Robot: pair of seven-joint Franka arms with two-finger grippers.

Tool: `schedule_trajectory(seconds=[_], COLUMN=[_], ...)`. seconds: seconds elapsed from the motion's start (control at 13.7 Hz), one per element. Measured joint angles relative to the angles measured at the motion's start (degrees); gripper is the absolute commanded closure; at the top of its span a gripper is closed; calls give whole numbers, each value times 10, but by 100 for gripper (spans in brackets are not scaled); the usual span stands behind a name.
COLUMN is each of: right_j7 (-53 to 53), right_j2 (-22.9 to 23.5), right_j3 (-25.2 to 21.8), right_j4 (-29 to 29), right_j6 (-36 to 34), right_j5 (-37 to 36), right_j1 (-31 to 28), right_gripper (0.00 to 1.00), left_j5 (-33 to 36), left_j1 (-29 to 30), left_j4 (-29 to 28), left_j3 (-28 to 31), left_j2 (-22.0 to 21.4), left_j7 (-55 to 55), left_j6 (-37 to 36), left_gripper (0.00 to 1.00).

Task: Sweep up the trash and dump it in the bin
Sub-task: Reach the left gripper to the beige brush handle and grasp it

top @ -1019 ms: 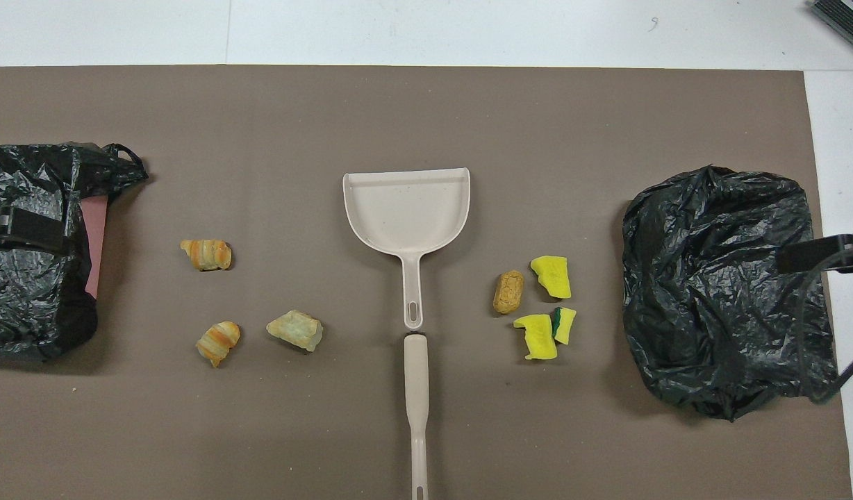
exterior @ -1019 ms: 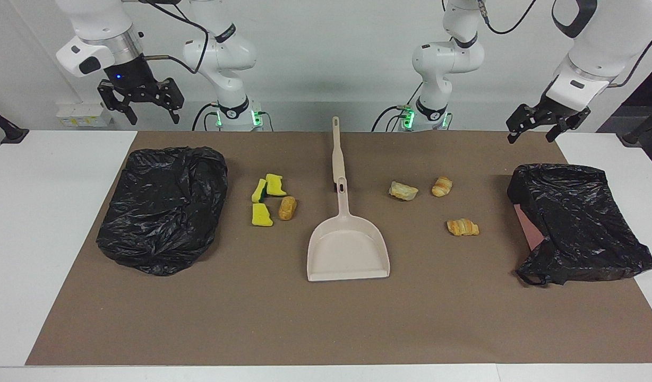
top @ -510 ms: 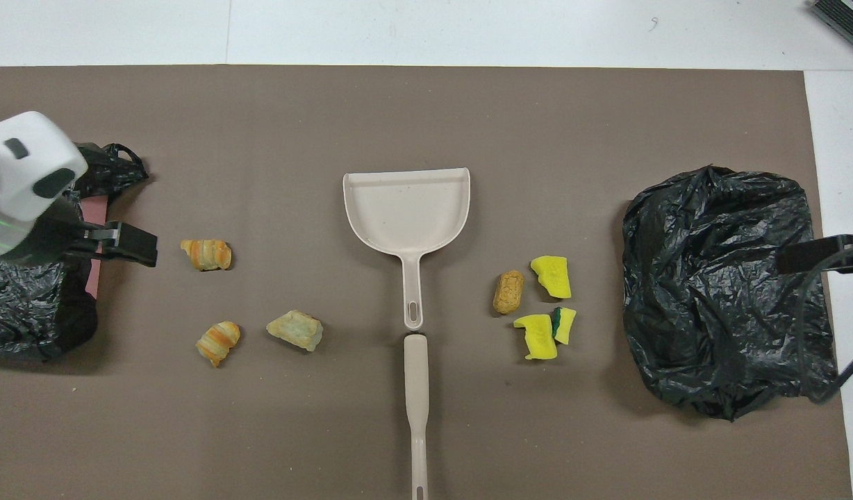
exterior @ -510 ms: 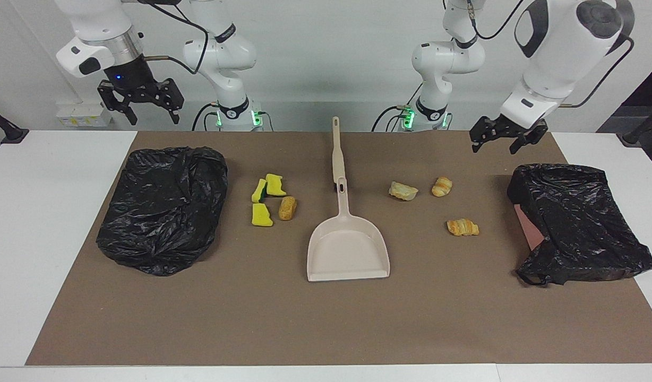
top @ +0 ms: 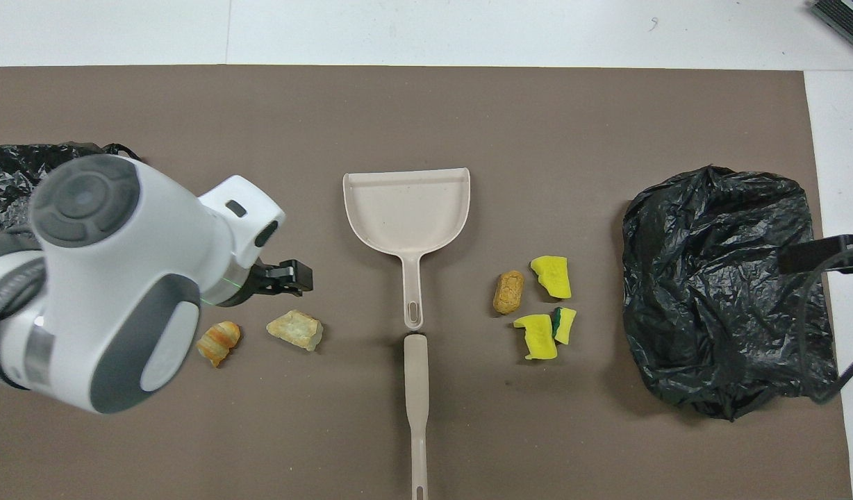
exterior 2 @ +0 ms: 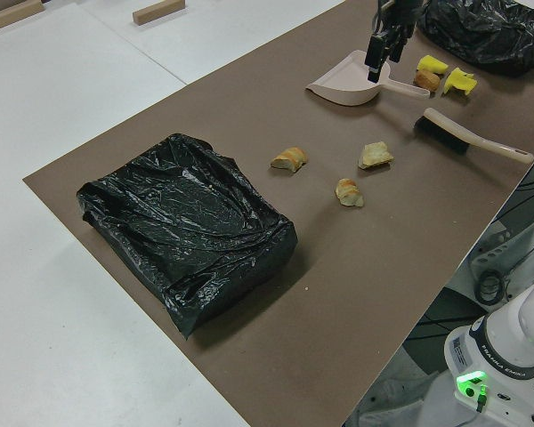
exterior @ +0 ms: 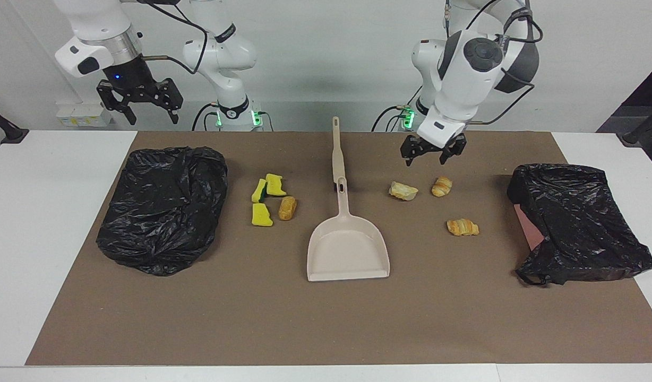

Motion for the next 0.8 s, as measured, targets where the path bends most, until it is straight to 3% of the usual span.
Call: schedule_trajectory(seconds=[0.29,0.58,0.8], right_j7=[0,0,0], right_j2=[0,0,0], right_j3=[0,0,0], right_j4=[0,0,0], right_j6=[0,0,0], right_j5=[0,0,0], right_j1=[0,0,0], right_gripper=[0,0,0], left_j5=[-4,-14,-26], left_j1=[-93,-188,-246], left_j4=[-86,-184,-227], left_j3=[-1,-2,-2], left_j2=[-9,-10,-9], left_j7=[-75,-166,-212], left_j6=[64,183,234], left_gripper=[0,0,0])
